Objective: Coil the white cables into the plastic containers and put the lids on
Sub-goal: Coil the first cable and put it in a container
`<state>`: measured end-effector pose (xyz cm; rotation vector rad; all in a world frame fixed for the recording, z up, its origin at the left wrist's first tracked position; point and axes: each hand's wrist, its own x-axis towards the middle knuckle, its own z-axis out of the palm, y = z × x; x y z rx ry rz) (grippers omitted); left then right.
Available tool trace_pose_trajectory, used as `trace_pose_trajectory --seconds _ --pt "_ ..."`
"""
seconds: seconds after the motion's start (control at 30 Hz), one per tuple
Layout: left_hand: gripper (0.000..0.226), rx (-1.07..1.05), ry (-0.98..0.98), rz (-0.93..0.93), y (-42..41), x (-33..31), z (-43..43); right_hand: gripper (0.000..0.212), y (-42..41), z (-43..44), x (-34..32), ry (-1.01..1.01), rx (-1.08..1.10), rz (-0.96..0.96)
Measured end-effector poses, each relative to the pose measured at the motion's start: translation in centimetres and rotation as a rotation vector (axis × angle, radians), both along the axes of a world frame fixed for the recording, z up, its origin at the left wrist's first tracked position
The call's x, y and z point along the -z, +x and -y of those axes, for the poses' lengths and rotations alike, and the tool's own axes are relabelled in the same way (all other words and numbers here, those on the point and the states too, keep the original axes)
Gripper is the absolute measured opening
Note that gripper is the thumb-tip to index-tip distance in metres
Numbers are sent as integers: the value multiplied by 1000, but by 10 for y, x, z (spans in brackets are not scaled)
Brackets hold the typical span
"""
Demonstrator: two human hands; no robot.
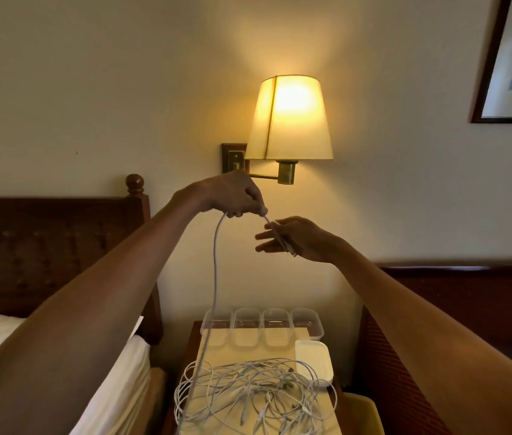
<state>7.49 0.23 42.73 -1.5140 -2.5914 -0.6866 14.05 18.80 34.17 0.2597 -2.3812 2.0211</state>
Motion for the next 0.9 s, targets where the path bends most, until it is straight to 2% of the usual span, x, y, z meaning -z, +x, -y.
trace_pose_trajectory --seconds 0.2,0.37,0.43,0.57,0.7,0.9 --pt "19 -36 210 42 -22 9 11 53 5 13 2 -94 -119 88" --pt "24 -38 426 166 -28 28 16 47 13 18 -10 -166 -217 114" --pt "23 -49 490 210 -31 40 17 44 15 16 -13 -249 -253 106" --pt "14 -72 582 367 -35 72 14 34 16 9 -14 -543 -332 101" --pt "31 -33 540 518 -24 102 2 33 15 8 -16 -764 -272 31" --pt "36 14 291 492 -1 108 -16 43 1 -4 -27 -712 30 -214"
